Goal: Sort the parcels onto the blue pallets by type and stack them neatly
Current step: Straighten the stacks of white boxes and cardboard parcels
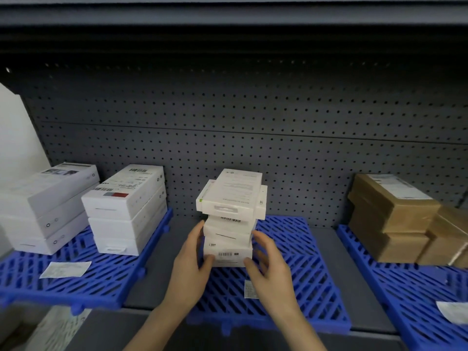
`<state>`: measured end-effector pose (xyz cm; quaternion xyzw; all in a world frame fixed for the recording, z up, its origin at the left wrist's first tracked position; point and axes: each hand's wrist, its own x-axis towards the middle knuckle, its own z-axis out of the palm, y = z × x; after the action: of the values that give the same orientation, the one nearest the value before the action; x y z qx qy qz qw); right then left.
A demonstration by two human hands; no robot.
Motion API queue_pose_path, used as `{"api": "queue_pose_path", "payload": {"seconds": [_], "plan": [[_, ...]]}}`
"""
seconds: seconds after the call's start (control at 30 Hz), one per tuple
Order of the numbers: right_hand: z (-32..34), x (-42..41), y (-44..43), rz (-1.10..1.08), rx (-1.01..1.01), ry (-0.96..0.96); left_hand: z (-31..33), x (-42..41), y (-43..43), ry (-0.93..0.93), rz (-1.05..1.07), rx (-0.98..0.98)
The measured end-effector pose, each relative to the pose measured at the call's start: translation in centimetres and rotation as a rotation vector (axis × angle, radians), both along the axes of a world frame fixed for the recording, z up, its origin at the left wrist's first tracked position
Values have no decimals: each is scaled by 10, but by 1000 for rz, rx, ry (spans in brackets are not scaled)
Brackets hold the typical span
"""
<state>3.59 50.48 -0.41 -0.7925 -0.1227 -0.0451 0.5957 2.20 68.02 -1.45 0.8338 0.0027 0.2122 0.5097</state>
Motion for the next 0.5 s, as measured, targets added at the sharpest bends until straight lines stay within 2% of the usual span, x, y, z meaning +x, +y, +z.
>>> {"api": "queue_pose_path", "payload": {"seconds": [0.13, 0.5], "plan": [[2, -1, 5, -1, 21, -25, 2, -1, -1, -31, -27, -44], [-1, 2, 18, -21, -40, -30, 1, 3, -4, -136, 69, -44]]}}
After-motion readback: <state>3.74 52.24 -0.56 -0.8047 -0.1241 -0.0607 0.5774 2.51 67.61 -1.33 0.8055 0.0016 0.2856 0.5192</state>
